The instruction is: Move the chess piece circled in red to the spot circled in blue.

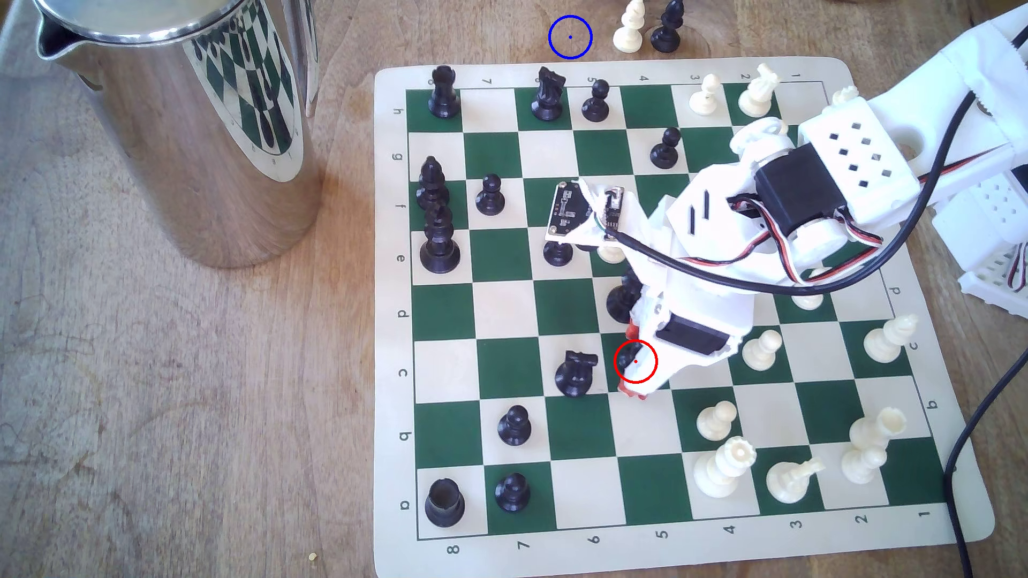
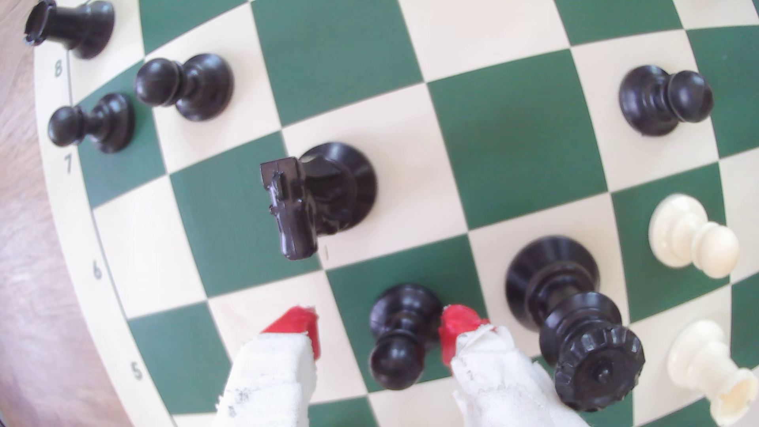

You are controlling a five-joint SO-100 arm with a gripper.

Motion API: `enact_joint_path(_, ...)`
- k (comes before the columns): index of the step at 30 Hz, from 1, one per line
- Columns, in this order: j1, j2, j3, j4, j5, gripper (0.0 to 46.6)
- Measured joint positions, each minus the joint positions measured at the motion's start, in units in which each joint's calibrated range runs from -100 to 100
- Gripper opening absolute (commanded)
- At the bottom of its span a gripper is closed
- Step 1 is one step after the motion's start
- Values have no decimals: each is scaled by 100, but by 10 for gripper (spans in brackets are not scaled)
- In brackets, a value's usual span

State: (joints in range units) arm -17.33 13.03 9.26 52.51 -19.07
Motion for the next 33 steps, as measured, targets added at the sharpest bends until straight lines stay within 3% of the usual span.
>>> enact_joint_path(25, 44, 0, -72, 64, 0, 85)
enact_joint_path(33, 44, 0, -72, 64, 0, 9)
